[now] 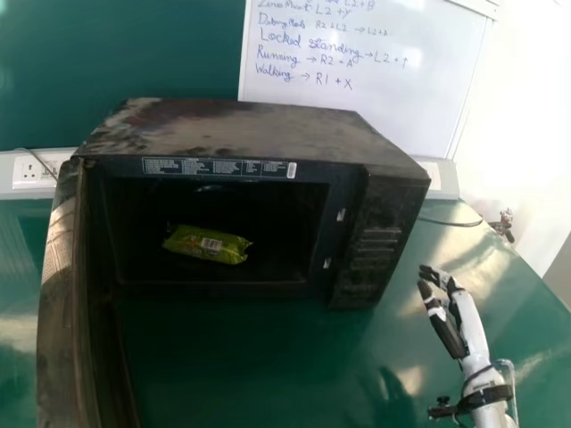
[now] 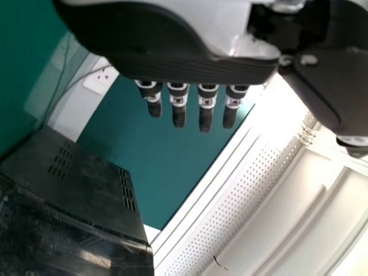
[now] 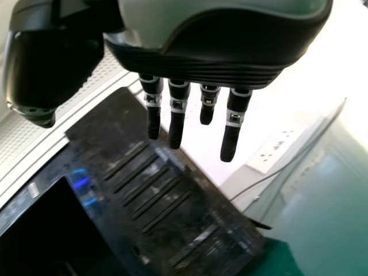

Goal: Put biscuit inside oven

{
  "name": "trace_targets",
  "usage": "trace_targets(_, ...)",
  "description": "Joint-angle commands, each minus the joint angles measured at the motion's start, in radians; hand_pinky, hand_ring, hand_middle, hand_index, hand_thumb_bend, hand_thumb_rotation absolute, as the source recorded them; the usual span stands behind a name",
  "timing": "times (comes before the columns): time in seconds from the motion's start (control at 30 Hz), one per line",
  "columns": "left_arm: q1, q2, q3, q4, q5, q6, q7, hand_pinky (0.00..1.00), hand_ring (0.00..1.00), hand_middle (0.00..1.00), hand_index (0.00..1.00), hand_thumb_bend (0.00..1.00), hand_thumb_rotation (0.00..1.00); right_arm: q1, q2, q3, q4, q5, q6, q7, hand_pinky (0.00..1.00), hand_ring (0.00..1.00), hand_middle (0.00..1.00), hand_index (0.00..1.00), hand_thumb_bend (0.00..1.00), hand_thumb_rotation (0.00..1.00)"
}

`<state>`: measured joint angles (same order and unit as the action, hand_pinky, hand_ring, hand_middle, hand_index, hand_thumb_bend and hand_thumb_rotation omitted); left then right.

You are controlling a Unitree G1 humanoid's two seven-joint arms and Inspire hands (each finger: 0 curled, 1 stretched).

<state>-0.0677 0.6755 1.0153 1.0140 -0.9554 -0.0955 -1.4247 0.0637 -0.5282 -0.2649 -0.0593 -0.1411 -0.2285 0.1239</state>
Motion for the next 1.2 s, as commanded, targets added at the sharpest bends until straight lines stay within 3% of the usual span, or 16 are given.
trace_targets(0.0,-0.014,-0.017,0.002,-0.001,-0.01,0.014,-0.024,0.11,0.38,0.49,0.52,1.0,0.48,0.011,0.016,-0.017,-0.014,0.022,0.021,-0.004,0.71,0.82,0.85,0.88,0.79,0.59)
trace_targets(0.2,-0.037,-0.028,-0.011,-0.011,-0.002,0.012,-0.059,0.1,0.35,0.47,0.49,1.0,0.54,0.01,0.033,-0.039,-0.011,0.094,0.082,0.029,0.75,0.82,0.85,0.88,0.82,0.63)
trace_targets(0.37,-0.045,-0.041,-0.027,-0.02,0.018,-0.027,-0.068,0.13,0.35,0.46,0.46,1.0,0.53,-0.01,0.038,-0.041,0.038,0.153,0.101,0.059,0.77,0.82,0.85,0.89,0.83,0.64)
trace_targets(0.47,-0.053,-0.054,-0.044,-0.031,0.019,-0.02,-0.11,0.11,0.33,0.45,0.45,1.0,0.51,-0.018,0.04,-0.035,0.048,0.153,0.099,0.056,0.76,0.81,0.85,0.88,0.81,0.63)
trace_targets(0.6,-0.026,-0.071,-0.09,-0.088,0.044,0.013,-0.107,0.09,0.3,0.42,0.42,1.0,0.47,-0.02,0.047,-0.035,0.039,0.151,0.114,0.046,0.78,0.82,0.85,0.88,0.79,0.63)
trace_targets(0.7,-0.01,-0.087,-0.117,-0.141,0.083,-0.06,-0.122,0.06,0.26,0.37,0.36,1.0,0.48,-0.021,0.05,-0.038,0.034,0.151,0.121,0.047,0.79,0.82,0.85,0.89,0.79,0.63)
trace_targets(0.8,-0.027,-0.08,-0.146,-0.133,0.091,-0.057,-0.173,0.08,0.26,0.36,0.36,1.0,0.47,-0.022,0.052,-0.037,0.03,0.147,0.126,0.046,0.79,0.82,0.85,0.89,0.78,0.63)
trace_targets(0.87,-0.036,-0.085,-0.168,-0.146,0.104,-0.115,-0.19,0.1,0.26,0.36,0.36,1.0,0.51,-0.022,0.055,-0.035,0.025,0.147,0.134,0.046,0.79,0.83,0.86,0.89,0.77,0.62)
trace_targets(1.0,-0.026,-0.119,-0.248,-0.22,0.058,-0.163,-0.19,0.12,0.26,0.35,0.35,1.0,0.59,-0.023,0.058,-0.029,0.018,0.134,0.137,0.04,0.77,0.82,0.86,0.89,0.78,0.61)
trace_targets(1.17,-0.019,-0.109,-0.371,-0.27,0.034,-0.254,-0.19,0.13,0.29,0.39,0.37,1.0,0.57,-0.023,0.059,-0.023,0.005,0.112,0.143,0.033,0.77,0.82,0.85,0.89,0.77,0.63)
